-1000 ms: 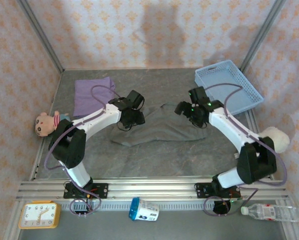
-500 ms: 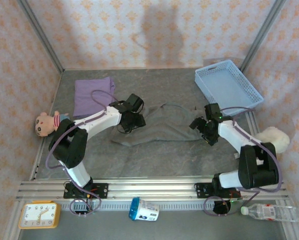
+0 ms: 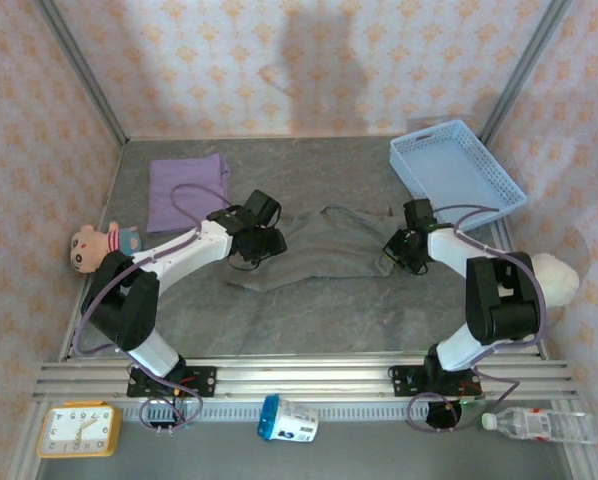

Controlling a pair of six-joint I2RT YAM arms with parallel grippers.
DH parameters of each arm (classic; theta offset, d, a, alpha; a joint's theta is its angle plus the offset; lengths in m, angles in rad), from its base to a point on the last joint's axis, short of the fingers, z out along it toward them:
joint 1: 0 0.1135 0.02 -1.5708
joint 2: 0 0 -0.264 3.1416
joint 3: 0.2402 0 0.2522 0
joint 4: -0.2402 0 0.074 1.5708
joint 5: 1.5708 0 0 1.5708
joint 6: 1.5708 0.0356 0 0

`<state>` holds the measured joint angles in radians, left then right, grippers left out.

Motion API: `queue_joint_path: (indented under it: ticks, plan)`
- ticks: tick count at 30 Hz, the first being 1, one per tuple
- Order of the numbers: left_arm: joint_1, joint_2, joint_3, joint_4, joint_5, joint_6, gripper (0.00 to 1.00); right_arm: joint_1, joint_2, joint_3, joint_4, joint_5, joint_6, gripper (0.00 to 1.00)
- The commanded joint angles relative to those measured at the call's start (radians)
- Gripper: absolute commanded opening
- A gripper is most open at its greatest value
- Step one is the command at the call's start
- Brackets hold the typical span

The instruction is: Fold and stack the mixed laundry pile

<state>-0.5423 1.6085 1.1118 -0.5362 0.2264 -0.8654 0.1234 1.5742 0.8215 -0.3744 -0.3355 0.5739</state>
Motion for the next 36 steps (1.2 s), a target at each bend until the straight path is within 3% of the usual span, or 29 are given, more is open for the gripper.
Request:
queue_joint_path:
  ticks: [1,5,13,18,23,31,36]
  plan:
    - [-0.026,0.007,0.033,0.072,0.029,0.006,0.33,0.005,0.016,0.009,-0.041,0.045,-0.064,0.0]
    - [-0.07,0.11,0.138,0.083,0.047,0.027,0.17,0.007,-0.019,0.075,-0.16,0.1,-0.14,0.0]
    - [-0.12,0.395,0.362,0.011,-0.015,0.031,0.01,0.007,-0.101,0.121,-0.257,0.157,-0.203,0.0]
    - [-0.146,0.509,0.464,-0.038,-0.034,0.047,0.0,0.007,-0.141,0.156,-0.303,0.176,-0.232,0.0]
    - [-0.184,0.616,0.55,-0.057,0.015,0.054,0.0,0.006,-0.233,0.197,-0.336,0.187,-0.251,0.0]
    - [-0.275,0.784,0.813,-0.096,0.107,0.051,0.0,0.046,-0.321,0.252,-0.311,0.055,-0.262,0.0]
    - [-0.276,0.748,0.898,-0.14,0.104,0.068,0.0,0.071,-0.298,0.248,-0.314,0.064,-0.261,0.0]
